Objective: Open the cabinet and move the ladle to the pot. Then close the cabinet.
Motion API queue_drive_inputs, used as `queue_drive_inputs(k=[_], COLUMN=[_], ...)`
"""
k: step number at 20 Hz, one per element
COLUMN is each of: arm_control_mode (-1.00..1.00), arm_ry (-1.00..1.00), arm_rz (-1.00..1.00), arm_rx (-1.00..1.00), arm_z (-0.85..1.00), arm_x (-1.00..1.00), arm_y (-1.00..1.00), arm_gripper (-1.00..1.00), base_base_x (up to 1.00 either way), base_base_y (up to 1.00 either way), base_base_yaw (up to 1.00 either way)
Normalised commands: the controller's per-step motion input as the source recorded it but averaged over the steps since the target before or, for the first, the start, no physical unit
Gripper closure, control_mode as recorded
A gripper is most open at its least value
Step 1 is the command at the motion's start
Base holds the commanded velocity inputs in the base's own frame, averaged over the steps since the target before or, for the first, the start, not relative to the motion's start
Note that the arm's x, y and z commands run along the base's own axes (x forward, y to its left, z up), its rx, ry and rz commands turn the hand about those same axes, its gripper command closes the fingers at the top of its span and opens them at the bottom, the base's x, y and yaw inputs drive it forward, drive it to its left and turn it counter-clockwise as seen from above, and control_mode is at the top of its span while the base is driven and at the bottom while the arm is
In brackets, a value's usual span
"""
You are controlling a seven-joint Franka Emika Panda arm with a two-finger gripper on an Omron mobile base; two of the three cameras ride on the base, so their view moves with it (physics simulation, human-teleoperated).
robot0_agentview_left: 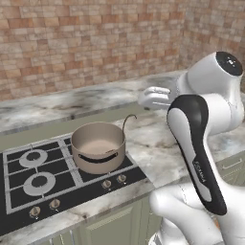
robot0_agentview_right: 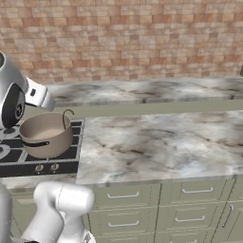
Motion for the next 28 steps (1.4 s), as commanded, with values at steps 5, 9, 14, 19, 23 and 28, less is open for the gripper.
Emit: queue_drive_inputs(k=[5,9,14,19,23,28], arm_control_mode=[-1.00,-1.00,-1.00,1.00,1.00,1.00], arm_ry=[-0.09,-0.12,-0.12,-0.01,0.00,0.00], arm_rz=[0.15,0.14,0.09,0.01,0.00,0.00], arm_rx=[-0.09,-0.18,-0.20,-0.02,0.00,0.00], arm_z=[0.14,0.17,0.09,0.03,0.00,0.00], arm_x=[-0.32,-0.24,-0.27,-0.09,0.00,0.00], arm_y=[-0.01,0.00,0.00,-0.02,0.00,0.00], arm_gripper=[-1.00,-1.00,-1.00,-1.00,-1.00,-1.00], base_base_x=[0.00,0.00,0.00,-0.52,-0.15,-0.03], base_base_y=[0.00,0.00,0.00,-0.04,0.87,0.71], base_base_yaw=[0.00,0.00,0.00,0.02,0.09,0.65])
